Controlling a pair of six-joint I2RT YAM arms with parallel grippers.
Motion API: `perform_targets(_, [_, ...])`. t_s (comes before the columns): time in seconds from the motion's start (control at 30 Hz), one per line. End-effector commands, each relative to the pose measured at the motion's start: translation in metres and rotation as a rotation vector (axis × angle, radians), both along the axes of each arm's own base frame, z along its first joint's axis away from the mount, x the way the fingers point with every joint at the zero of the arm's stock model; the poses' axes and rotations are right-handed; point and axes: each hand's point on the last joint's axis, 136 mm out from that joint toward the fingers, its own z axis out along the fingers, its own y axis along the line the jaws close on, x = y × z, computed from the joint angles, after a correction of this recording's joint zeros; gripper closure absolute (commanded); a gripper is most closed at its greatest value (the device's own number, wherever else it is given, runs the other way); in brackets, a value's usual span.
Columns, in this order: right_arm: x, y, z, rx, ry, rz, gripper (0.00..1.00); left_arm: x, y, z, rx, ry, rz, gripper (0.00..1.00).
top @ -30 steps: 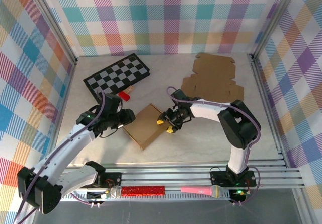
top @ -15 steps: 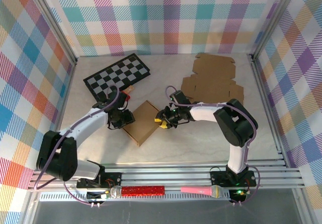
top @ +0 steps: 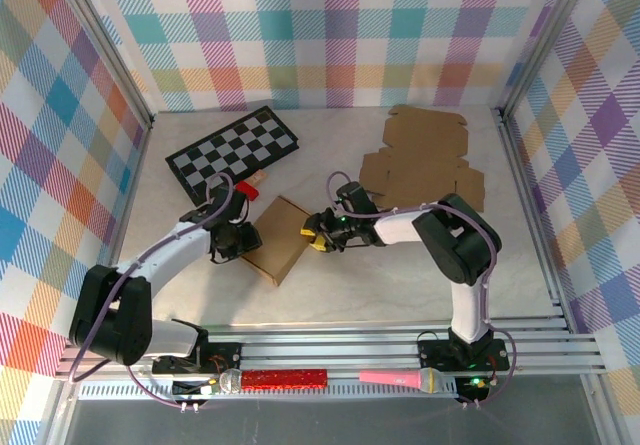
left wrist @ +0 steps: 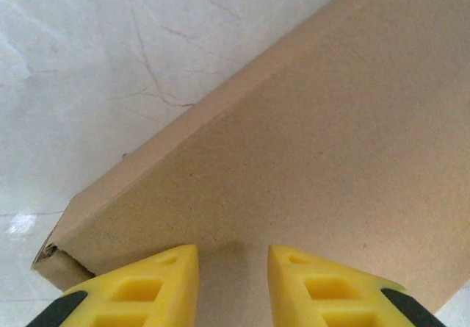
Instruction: Fold the paper box
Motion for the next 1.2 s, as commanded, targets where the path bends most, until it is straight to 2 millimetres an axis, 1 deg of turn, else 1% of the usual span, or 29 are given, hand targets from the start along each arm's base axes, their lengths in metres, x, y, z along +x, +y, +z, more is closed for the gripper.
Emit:
perform_targets(0.0, [-0.019, 0.016, -0.030, -0.052, 0.081, 0.010, 0.58, -0.025, -0.006, -0.012, -0.063, 0.083, 0.006, 0.71])
perform_targets(0.13, [-0.021, 0.029, -0.031, -0.044, 0.100, -0.006, 0.60, -0.030, -0.005, -0.002, -0.078, 0.065, 0.018, 0.71])
perform_targets(0.23, [-0.023, 0.038, -0.032, -0.046, 0.114, -0.006, 0.61, -0.031, 0.001, 0.017, -0.065, 0.026, 0.032, 0.68])
perform_targets(0.3, [-0.026, 0.047, -0.033, -0.051, 0.125, 0.000, 0.62, -0.032, 0.005, 0.035, -0.059, -0.015, 0.049, 0.64])
perform_targets(0.37, [-0.029, 0.057, -0.034, -0.046, 0.131, 0.006, 0.62, -0.032, 0.010, 0.054, -0.055, -0.057, 0.073, 0.64])
perform_targets(0.47, [-0.030, 0.075, -0.034, -0.042, 0.133, 0.014, 0.62, -0.033, 0.019, 0.089, -0.056, -0.149, 0.112, 0.64])
perform_targets(0.6, [-0.029, 0.097, -0.038, -0.032, 0.133, 0.004, 0.62, -0.041, 0.030, 0.127, -0.055, -0.255, 0.136, 0.64])
perform_targets(0.67, [-0.027, 0.109, -0.040, -0.014, 0.137, -0.002, 0.62, -0.046, 0.033, 0.138, -0.064, -0.291, 0.137, 0.64])
perform_targets(0.73, [-0.024, 0.120, -0.039, 0.008, 0.132, 0.001, 0.61, -0.050, 0.034, 0.145, -0.071, -0.310, 0.135, 0.64])
perform_targets(0.8, [-0.020, 0.127, -0.033, 0.012, 0.108, 0.009, 0.54, -0.055, 0.036, 0.149, -0.069, -0.317, 0.125, 0.64])
perform_targets(0.9, [-0.017, 0.120, -0.016, -0.029, 0.060, 0.011, 0.40, -0.058, 0.035, 0.158, -0.077, -0.340, 0.106, 0.64])
perform_targets(0.97, [-0.017, 0.109, -0.003, -0.063, 0.036, 0.015, 0.34, -0.056, 0.031, 0.164, -0.097, -0.357, 0.093, 0.63])
perform_targets(1.03, [-0.017, 0.093, 0.013, -0.099, 0.017, 0.017, 0.31, -0.053, 0.026, 0.169, -0.122, -0.370, 0.081, 0.63])
perform_targets(1.07, [-0.017, 0.083, 0.024, -0.116, 0.000, 0.014, 0.30, -0.051, 0.022, 0.171, -0.139, -0.374, 0.074, 0.63])
perform_targets(1.17, [-0.009, 0.040, 0.056, -0.169, -0.031, -0.008, 0.30, -0.041, 0.008, 0.173, -0.210, -0.382, 0.063, 0.63])
